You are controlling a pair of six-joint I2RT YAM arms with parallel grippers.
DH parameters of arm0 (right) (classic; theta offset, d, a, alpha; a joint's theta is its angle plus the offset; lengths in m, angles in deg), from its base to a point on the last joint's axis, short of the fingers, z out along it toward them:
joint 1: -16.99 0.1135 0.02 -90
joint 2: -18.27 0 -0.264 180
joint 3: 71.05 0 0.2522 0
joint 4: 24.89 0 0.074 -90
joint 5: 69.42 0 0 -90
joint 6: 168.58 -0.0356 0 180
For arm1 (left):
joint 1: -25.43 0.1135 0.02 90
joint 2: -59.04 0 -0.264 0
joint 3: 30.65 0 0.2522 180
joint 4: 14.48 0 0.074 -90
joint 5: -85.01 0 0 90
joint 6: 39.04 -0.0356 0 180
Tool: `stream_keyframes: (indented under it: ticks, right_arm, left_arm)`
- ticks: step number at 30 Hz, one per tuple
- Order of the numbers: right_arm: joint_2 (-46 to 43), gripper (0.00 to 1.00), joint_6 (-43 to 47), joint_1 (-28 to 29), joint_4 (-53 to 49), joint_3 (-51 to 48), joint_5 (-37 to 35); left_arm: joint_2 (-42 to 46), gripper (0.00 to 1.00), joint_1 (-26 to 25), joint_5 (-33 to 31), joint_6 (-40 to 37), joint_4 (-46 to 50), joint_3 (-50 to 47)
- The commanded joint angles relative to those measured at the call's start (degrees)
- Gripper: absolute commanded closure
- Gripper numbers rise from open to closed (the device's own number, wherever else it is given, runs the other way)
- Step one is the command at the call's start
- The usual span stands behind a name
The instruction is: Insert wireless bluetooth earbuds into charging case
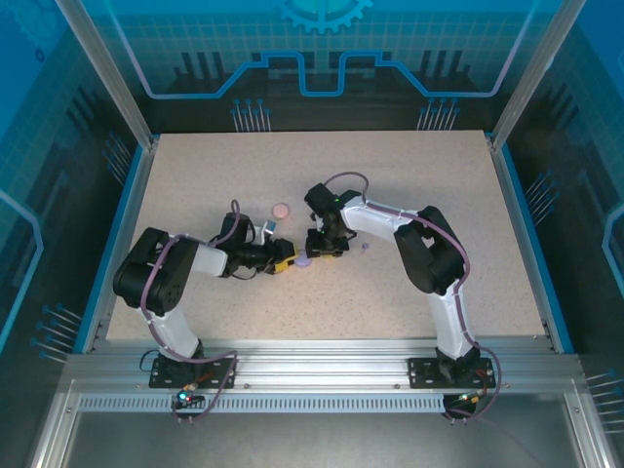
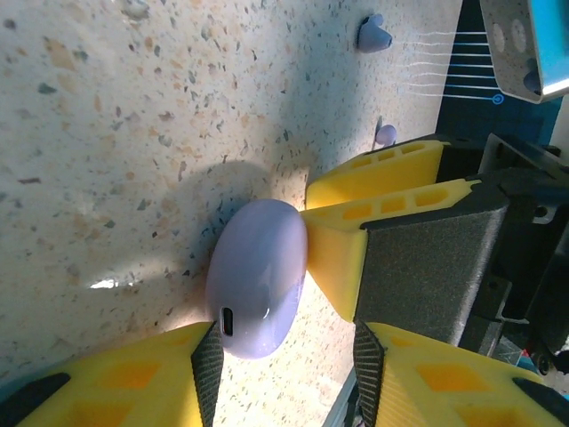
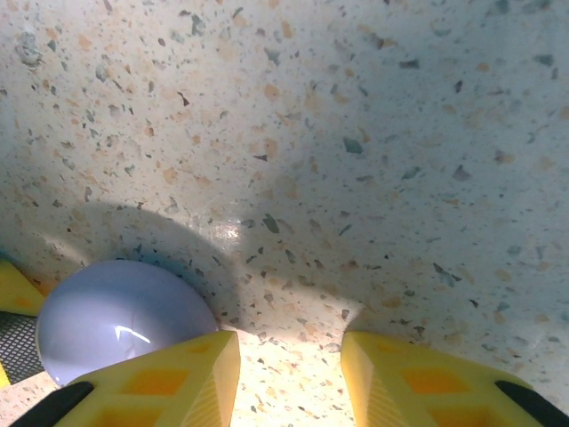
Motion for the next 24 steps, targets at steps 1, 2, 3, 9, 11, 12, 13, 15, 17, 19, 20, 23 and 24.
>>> stream_keyframes:
  ticks: [1, 2, 3, 9, 11, 12, 13, 15, 17, 19, 20, 23, 24]
  right_arm:
    - [2.1, 0.61, 0.3, 0.1, 1.1, -0.2, 1.7]
    - [2.1, 0.6, 0.3, 0.1, 1.0, -0.1, 1.7]
    - [2.1, 0.6, 0.4, 0.1, 1.0, -0.1, 1.8]
    - [1.8, 0.61, 0.5, -0.1, 1.3, -0.5, 2.0]
    - [1.6, 0.61, 0.4, -0.2, 1.6, -0.7, 2.2]
    - [1.5, 0.61, 0.4, -0.3, 1.7, -0.9, 2.4]
    - [1.5, 0.61, 0.4, -0.4, 1.8, -0.9, 2.5]
    - [1.5, 0.61, 0.3, -0.5, 1.9, -1.0, 2.7]
    - [1.4, 0.61, 0.3, -0.5, 2.0, -1.2, 2.7]
    - [1.3, 0.61, 0.3, -0.6, 2.1, -1.3, 2.7]
    - [1.2, 0.61, 0.3, -0.6, 2.1, -1.5, 2.7]
    - [1.2, 0.61, 0.2, -0.7, 2.2, -1.7, 2.8]
    - [1.1, 0.61, 0.2, -0.7, 2.2, -1.8, 2.8]
  left_arm:
    - [1.8, 0.53, -2.1, 4.8, 0.7, -7.6, 0.2]
    - [2.0, 0.53, -2.1, 4.6, 0.5, -7.3, 0.5]
    - [1.9, 0.53, -2.2, 4.7, 0.2, -6.6, 0.8]
    - [1.6, 0.56, -2.9, 4.2, -1.2, -4.8, 1.4]
    - [1.1, 0.57, -3.3, 3.6, -2.5, -1.5, 2.5]
    - [0.6, 0.57, -3.6, 3.6, -3.2, -0.4, 3.1]
    - [0.3, 0.57, -3.9, 3.4, -3.4, 0.2, 3.3]
    - [-0.2, 0.57, -4.4, 3.1, -3.7, 0.7, 3.7]
    - [-0.4, 0.57, -4.6, 2.5, -3.8, 0.9, 3.7]
    - [-0.4, 0.57, -4.7, 1.6, -4.1, 2.0, 3.8]
    - [-0.6, 0.57, -4.7, 0.7, -4.6, 3.9, 4.3]
    - [-1.1, 0.58, -4.7, -1.0, -6.3, 8.2, 5.5]
    - [-1.3, 0.6, -4.7, -1.3, -6.7, 9.2, 5.8]
